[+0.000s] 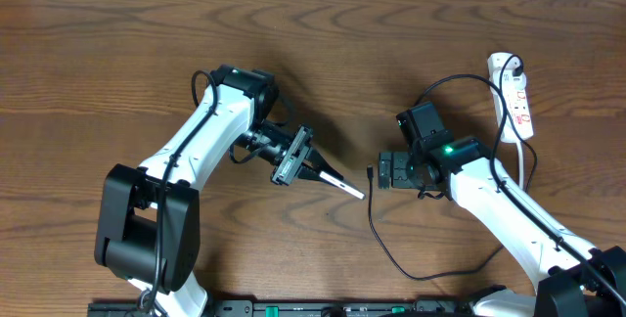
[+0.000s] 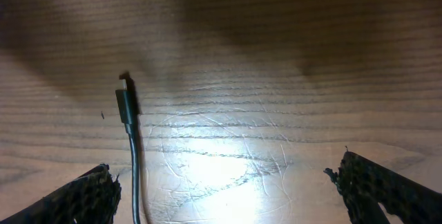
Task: Plug charger to phone and switch on socket
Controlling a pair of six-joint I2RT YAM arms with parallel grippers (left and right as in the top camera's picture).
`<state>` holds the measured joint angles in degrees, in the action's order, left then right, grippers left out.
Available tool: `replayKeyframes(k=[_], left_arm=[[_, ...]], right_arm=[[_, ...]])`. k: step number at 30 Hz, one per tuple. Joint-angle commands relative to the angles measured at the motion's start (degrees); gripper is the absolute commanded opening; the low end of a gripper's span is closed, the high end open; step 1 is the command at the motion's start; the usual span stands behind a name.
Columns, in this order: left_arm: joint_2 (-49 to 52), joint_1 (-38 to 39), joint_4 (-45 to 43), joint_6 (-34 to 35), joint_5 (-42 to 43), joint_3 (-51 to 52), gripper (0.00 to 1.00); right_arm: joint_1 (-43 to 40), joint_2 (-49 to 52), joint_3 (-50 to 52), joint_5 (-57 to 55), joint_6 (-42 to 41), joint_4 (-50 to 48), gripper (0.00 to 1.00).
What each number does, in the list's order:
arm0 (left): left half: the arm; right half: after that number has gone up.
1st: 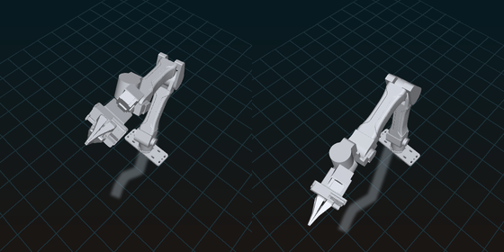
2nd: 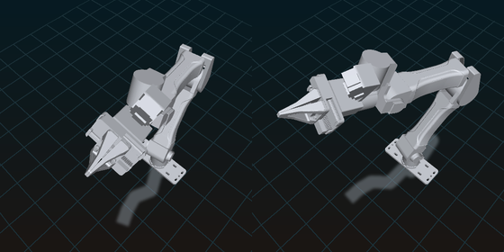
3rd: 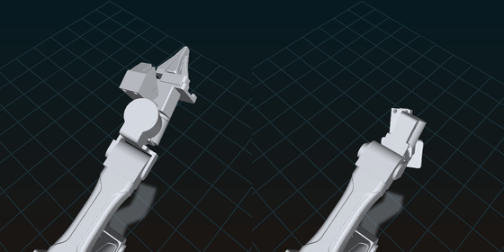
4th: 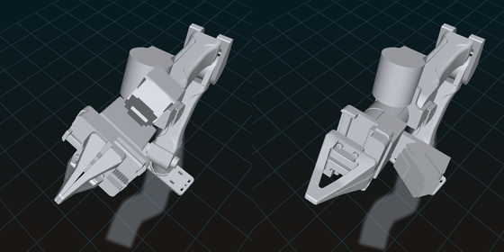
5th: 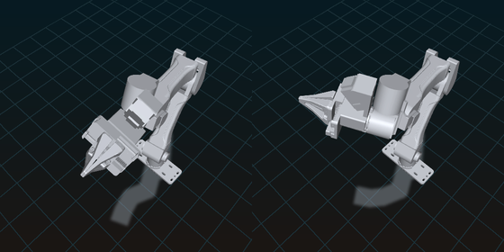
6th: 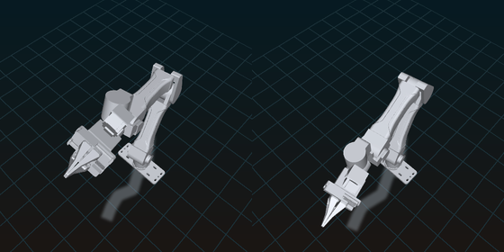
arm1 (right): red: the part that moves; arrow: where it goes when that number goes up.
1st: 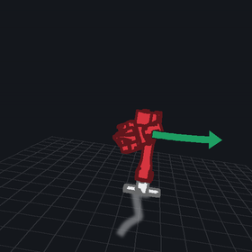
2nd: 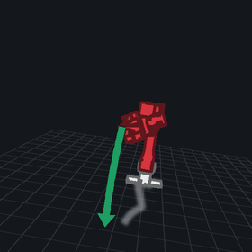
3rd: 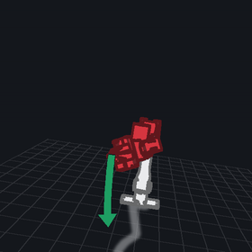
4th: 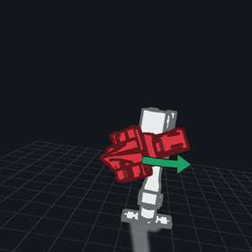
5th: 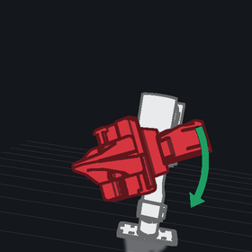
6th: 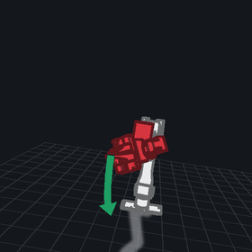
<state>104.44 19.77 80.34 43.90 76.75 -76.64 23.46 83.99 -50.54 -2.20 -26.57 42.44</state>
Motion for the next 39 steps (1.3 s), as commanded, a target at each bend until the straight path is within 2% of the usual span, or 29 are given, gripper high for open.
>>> replayKeyframes(k=[1,8,18,21,26,29,34,37,39], left_arm=[[-1.16,-0.04,4.26,-4.35,3.41,-1.7,0.07],[-1.16,-0.04,16.24,-15.1,3.37,-1.7,0.08],[-1.16,-0.09,16.52,-15.15,3.82,-1.64,0.07],[-1.16,-0.09,16.02,-15.45,3.15,-1.64,0.08],[-1.16,-0.09,6.58,-17.11,2.89,-1.6,0.07],[-1.16,-0.11,-1.84,-17.09,-2.62,-1.6,0.07],[-1.16,-0.11,-10.23,-17.11,-10.75,-1.6,0.07],[-1.16,-0.5,-14.4,-17.11,-13.51,-1.6,0.07],[-1.16,-1.66,-19.41,-17.86,-13.38,-1.6,0.07]], right_arm=[[-0.15,0.04,-0.24,-0.87,-0.81,0.04,0.99],[-0.15,0.02,-0.24,-0.87,-0.81,0.04,0.99],[-0.15,0.04,-0.24,-0.96,-0.7,0.04,0.99],[-0.13,0.04,-0.24,-3.28,5.46,0.59,0.99],[-0.15,0.02,-0.24,-5.42,18.56,0.52,0.99],[-0.15,0.04,-0.24,-5.33,23.78,0.5,0.99],[-0.13,0.04,-0.24,-3.06,21.77,-0.57,0.99],[-0.13,0.04,-0.24,10.99,12.44,-3.41,0.99],[-0.13,0.04,-0.24,19.67,9.57,-3.72,0.99]])
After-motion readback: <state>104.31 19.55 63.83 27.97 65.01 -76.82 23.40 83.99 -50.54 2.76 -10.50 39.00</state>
